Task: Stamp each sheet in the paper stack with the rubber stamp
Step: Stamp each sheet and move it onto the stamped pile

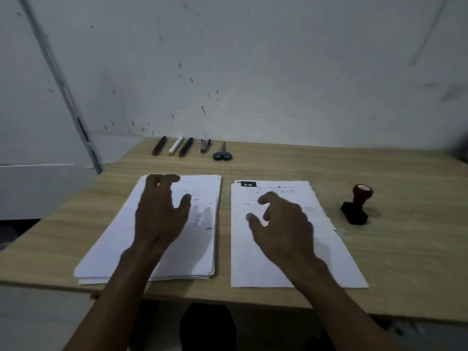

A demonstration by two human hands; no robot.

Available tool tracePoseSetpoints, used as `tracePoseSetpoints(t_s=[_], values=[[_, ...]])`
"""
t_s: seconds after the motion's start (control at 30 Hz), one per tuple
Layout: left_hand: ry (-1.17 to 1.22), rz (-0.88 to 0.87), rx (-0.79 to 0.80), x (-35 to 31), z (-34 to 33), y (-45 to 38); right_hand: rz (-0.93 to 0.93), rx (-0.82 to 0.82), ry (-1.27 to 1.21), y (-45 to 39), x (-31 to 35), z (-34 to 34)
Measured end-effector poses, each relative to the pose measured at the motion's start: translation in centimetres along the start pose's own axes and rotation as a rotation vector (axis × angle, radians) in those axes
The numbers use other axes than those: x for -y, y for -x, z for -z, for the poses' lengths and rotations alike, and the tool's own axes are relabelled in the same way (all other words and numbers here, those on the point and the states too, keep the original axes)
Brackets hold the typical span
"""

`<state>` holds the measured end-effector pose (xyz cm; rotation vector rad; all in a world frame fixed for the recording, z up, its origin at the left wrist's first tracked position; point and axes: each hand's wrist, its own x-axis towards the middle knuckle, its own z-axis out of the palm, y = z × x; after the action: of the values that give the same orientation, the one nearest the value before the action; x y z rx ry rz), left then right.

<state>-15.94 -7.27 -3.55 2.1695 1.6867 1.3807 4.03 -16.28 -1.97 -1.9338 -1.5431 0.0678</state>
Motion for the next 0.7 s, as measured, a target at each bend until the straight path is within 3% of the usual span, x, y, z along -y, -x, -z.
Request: tracePoseSetpoints(t_s=[0.17,0.33,0.7], values=[[0.165,-0.171,0.12,-4.4,-3.6,1.2,-0.12,-0.266,0.142,-1.9,-5.5,2.8],[0.24,-0.269,0.177,-7.8,-7.0,2.1,-0.282,-0.343,0.175,-3.8,-10.9,5.7],[0.252,-0.248,0.318,-9.9,-10.9,2.6,-0.35,-0.077,0.186,-7.1,-15.6,7.9]])
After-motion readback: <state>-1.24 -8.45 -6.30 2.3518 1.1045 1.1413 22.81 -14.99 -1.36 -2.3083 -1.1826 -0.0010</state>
